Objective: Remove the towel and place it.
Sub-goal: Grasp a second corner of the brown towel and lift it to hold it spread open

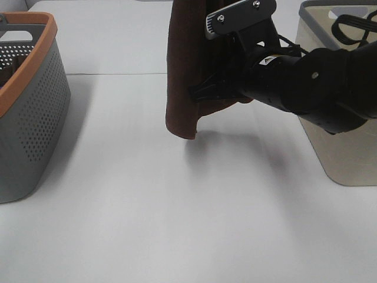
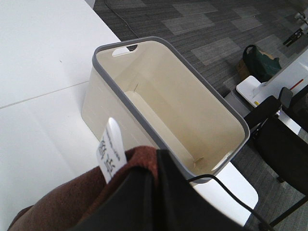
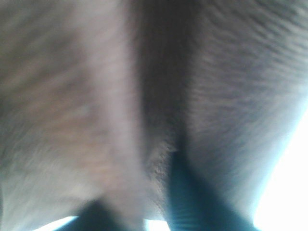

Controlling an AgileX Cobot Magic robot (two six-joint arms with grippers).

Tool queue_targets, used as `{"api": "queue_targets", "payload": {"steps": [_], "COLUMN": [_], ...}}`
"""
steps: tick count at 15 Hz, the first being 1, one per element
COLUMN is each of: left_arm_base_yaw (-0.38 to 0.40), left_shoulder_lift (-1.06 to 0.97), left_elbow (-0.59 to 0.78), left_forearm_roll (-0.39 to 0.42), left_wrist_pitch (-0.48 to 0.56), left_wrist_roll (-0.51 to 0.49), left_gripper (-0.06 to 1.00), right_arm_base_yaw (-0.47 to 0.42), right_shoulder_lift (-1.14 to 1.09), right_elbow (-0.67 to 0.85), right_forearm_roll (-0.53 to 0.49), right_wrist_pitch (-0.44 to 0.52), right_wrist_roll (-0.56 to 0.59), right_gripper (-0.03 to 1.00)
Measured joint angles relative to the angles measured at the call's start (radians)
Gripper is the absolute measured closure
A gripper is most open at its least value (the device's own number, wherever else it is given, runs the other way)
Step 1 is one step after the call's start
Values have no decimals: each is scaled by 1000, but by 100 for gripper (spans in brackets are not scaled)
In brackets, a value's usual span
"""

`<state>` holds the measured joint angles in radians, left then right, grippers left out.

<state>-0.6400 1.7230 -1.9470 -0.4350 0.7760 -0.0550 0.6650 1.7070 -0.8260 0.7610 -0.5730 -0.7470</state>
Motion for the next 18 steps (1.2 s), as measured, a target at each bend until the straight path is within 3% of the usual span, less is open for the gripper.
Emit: {"api": "queue_targets", "payload": {"steps": [1, 3, 5, 11, 16, 18], "left_arm_base_yaw": [0, 6, 60, 142, 142, 142], "left_shoulder_lift": [0, 0, 0, 0, 20, 51], "left_elbow": [0, 0, 0, 1, 1, 1], "left_forearm_roll": [9, 74, 151, 191, 372, 413], "left_wrist_pitch": [-10, -14, -13, -12, 102, 130], "left_wrist_roll": [1, 1, -38, -36, -23, -23], "left_gripper": [94, 94, 94, 94, 94, 94], "right_arm_base_yaw": [0, 0, 0, 0, 0, -31], "right_shoulder_lift": [0, 0, -4, -132, -239, -247], "right_elbow": [0, 0, 0, 0, -2, -44], "right_forearm_roll": [23, 70, 99, 106, 106, 91], "right_wrist_pitch": [7, 31, 79, 305, 473, 627], "right_wrist_roll": [-23, -66, -89, -91, -91, -103], "right_gripper": [95, 97, 97, 97, 97, 97]}}
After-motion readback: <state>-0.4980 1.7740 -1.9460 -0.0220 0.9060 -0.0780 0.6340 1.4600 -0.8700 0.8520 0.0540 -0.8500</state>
